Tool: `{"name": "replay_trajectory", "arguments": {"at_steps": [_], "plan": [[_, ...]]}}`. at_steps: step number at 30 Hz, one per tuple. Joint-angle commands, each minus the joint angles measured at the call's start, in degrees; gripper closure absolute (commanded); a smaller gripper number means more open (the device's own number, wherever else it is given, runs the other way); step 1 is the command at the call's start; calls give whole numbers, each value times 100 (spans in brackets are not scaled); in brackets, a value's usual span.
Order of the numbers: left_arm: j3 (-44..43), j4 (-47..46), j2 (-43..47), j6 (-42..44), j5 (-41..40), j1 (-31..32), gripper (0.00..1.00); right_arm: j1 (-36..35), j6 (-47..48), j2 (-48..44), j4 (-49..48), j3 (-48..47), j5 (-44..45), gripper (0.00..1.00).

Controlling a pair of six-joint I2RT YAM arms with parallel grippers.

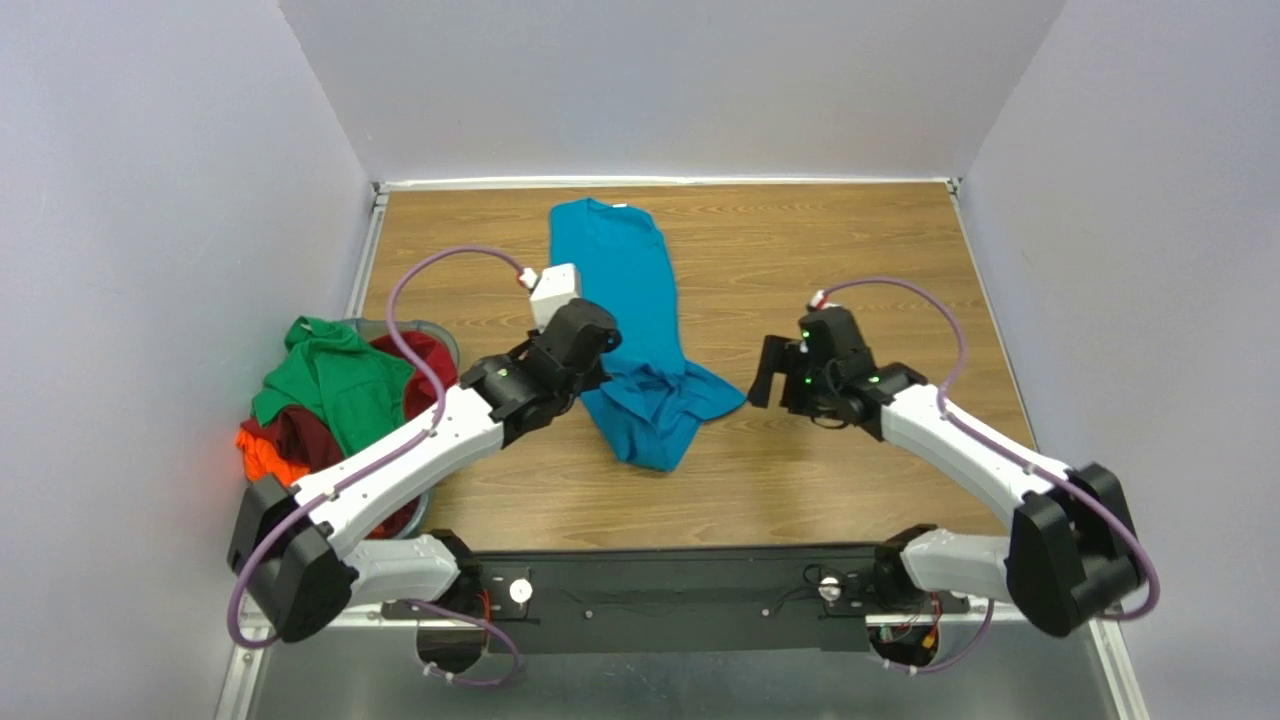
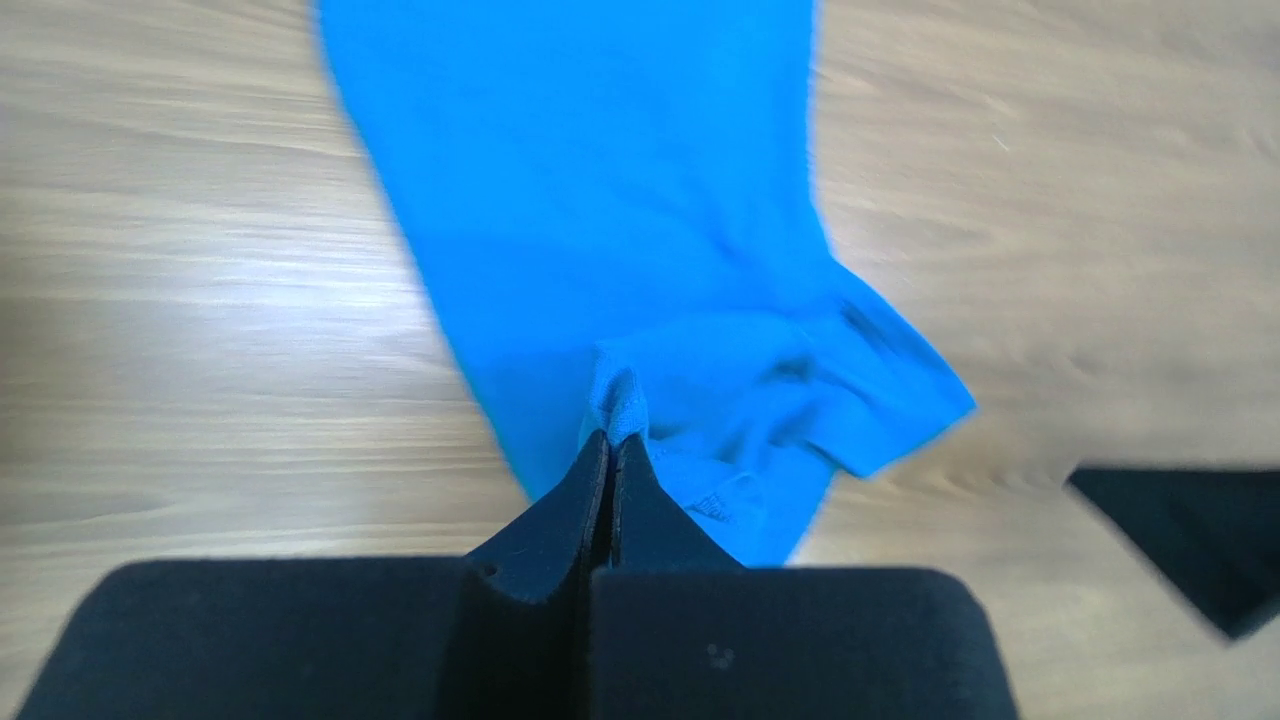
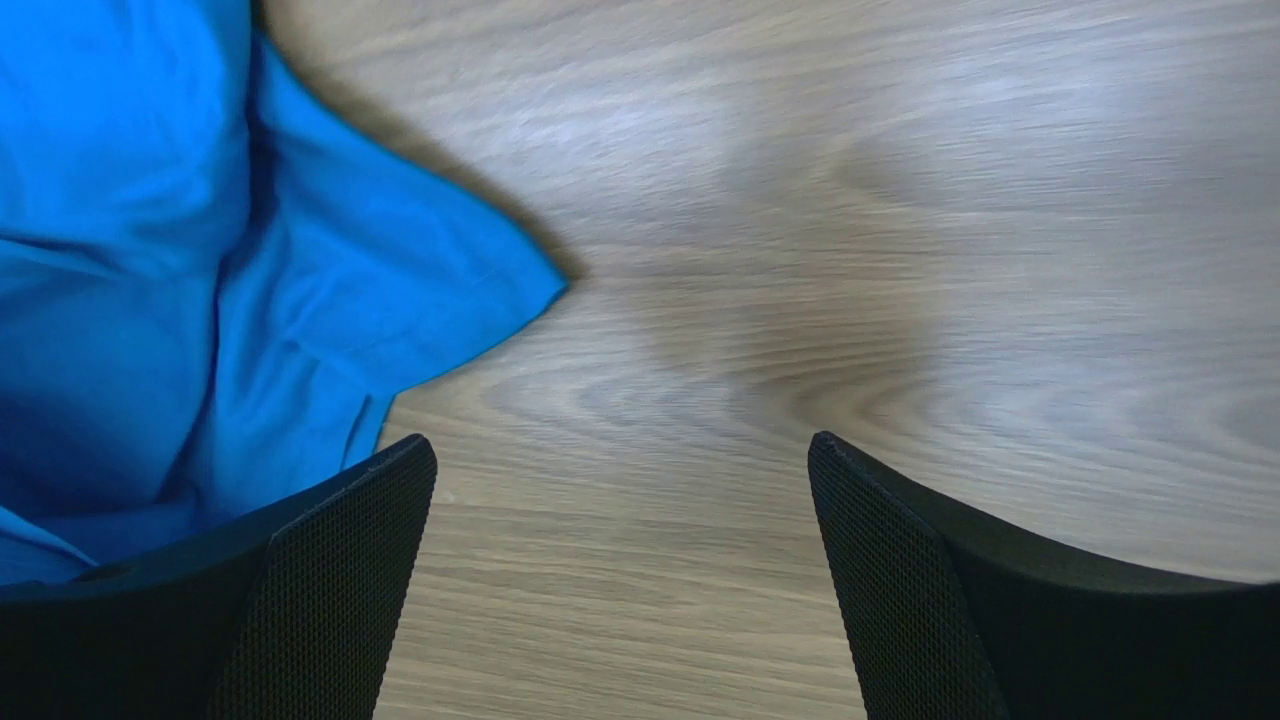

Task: Fold and stack the t-shirts
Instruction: Flatten the tshirt out

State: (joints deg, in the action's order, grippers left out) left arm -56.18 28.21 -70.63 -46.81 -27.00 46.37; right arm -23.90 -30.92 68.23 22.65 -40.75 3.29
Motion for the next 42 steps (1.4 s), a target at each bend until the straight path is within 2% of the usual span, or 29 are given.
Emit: {"name": "replay_trajectory", "arguments": {"at_steps": [1, 6, 11, 14, 21, 27, 30, 31, 32, 33, 39, 42], "plan": [[239, 141, 558, -92, -577, -400, 100, -483, -476, 541, -497, -301, 322, 0], [766, -61, 1340, -109, -473, -576, 100, -818, -775, 1323, -630, -662, 647, 4], [1153, -166, 1613, -171, -402, -629, 100, -1003, -854, 1895, -719, -864, 770, 9], [1276, -149, 1763, -206, -428, -647, 100, -1046, -864, 2203, -754, -987, 944, 16], [1321, -193, 1965, -74, -472, -699, 100, -1152, -820, 2616, -789, -1145, 1130, 27], [1320, -254, 1948, -153, -464, -717, 100, -1222, -881, 2819, -798, -1145, 1077, 42], [1321, -246, 1992, -206, -533, -726, 100, -1231, -829, 2951, -789, -1207, 999, 65], [1303, -219, 2018, -232, -551, -735, 100, -1231, -802, 2942, -798, -1216, 946, 86], [1285, -210, 2070, -241, -578, -743, 100, -1231, -811, 2855, -798, -1216, 902, 95], [1268, -228, 2097, -267, -595, -752, 100, -1248, -819, 2767, -798, -1207, 910, 99], [811, -464, 2343, -224, -972, -787, 100, -1240, -539, 1424, -710, -1321, 1551, 99], [338, -877, 2457, 101, -1008, -814, 100, -1231, -389, 757, -290, -1794, 1989, 99]]}}
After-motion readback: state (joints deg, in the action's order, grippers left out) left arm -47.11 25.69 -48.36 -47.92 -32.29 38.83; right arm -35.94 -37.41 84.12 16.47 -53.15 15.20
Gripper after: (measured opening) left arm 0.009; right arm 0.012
